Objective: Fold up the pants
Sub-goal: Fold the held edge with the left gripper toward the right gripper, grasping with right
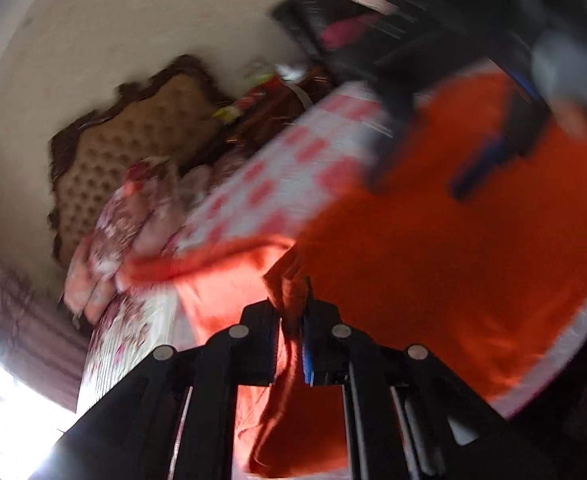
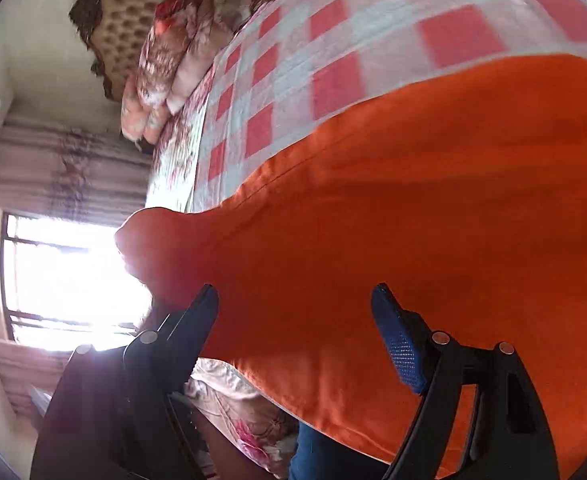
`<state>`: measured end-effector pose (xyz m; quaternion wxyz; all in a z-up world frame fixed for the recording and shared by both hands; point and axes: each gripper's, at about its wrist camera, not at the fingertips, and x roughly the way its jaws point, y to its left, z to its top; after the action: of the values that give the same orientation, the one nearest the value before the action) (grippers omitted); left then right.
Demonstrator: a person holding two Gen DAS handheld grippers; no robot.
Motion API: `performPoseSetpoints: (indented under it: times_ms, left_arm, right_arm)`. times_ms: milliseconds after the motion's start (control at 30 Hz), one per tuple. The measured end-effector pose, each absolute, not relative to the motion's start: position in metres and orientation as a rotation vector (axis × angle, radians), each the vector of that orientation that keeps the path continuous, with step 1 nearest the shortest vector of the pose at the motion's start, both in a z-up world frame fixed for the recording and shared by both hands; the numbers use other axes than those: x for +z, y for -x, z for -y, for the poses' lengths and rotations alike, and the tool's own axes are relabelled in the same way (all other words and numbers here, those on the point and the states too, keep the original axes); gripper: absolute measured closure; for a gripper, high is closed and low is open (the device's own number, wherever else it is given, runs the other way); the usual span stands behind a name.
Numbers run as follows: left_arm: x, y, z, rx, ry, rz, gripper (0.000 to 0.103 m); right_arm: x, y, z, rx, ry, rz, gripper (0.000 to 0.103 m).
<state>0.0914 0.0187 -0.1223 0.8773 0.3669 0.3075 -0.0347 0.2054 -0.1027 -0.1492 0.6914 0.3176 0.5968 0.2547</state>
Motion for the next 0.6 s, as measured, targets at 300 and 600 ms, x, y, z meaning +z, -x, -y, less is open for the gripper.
performPoseSetpoints:
  times_ms: [300,600]
  left_arm:
    - [-0.139,-0.077,-0.01,-0.136,-0.642,-0.675,0.094]
    - [-0.116,-0.075,-0.027,-0.115,-0.503,-0.656,0.094]
  right_arm:
    - [-0.16,-0.204,0.117,0.585,-0.749,-1.356,0.026]
    - [-0.157,-0.217,0.059,0.67,-0.71,-1.421,0.026]
